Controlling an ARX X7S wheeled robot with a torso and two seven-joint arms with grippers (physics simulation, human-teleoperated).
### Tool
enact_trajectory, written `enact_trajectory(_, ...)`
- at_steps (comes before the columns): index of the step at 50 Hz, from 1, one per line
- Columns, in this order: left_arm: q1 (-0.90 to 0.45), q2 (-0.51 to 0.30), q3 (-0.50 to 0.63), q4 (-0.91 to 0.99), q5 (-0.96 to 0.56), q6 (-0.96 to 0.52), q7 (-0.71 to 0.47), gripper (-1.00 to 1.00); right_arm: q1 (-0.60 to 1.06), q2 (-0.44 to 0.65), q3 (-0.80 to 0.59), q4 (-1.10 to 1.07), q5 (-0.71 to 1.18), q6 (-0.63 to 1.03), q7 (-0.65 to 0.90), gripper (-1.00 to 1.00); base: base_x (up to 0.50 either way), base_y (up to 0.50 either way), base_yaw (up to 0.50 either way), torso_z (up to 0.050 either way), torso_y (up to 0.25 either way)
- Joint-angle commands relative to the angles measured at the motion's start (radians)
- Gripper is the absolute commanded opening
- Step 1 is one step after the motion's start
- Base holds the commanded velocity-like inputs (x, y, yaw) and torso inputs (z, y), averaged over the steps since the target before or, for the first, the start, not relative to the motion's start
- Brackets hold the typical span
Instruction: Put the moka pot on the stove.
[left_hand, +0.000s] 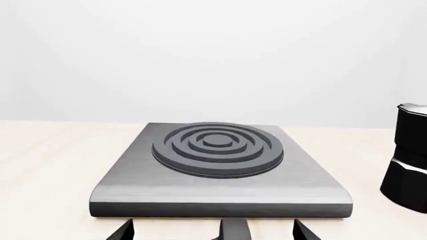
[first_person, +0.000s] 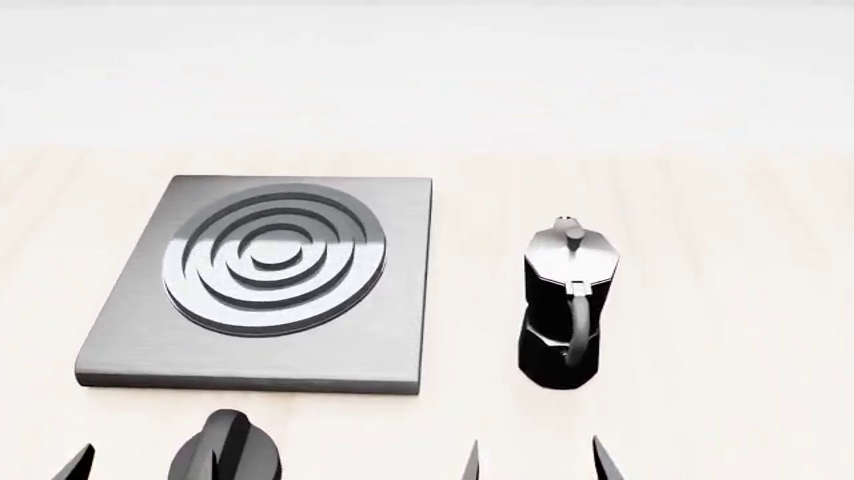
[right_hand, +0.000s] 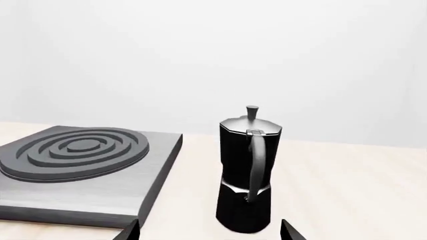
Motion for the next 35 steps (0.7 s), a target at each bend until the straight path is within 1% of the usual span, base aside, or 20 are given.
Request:
enact_trajectory(1, -0.006, 0.013, -0.021, -0.004, 0.019, 0.006, 0.01, 1.0, -0.005, -0.014, 0.022, -0.008, -0.012, 0.01, -0.011, 1.0, 0.1, 0.0, 0.0, 0.0, 0.0)
enact_trajectory(12, -0.007, 0.008, -0.016, -0.003, 0.013, 0.005, 0.005, 1.0, -0.007, -0.008, 0.015, -0.015, -0.013, 0.0, -0.004, 1.0, 0.0, 0.0, 0.0, 0.0, 0.0)
enact_trajectory(22, -0.011, 0.003, -0.011, -0.004, 0.007, 0.005, 0.001, 1.0, -0.003, 0.003, -0.015, -0.051, -0.055, 0.037, 0.016, 1.0, 0.0, 0.0, 0.0, 0.0, 0.0)
enact_trajectory(35, -0.01, -0.002, -0.005, -0.006, 0.004, 0.013, -0.005, 1.0, 0.003, 0.008, -0.026, -0.05, -0.049, 0.036, 0.023, 1.0, 0.0, 0.09, 0.0, 0.0, 0.0)
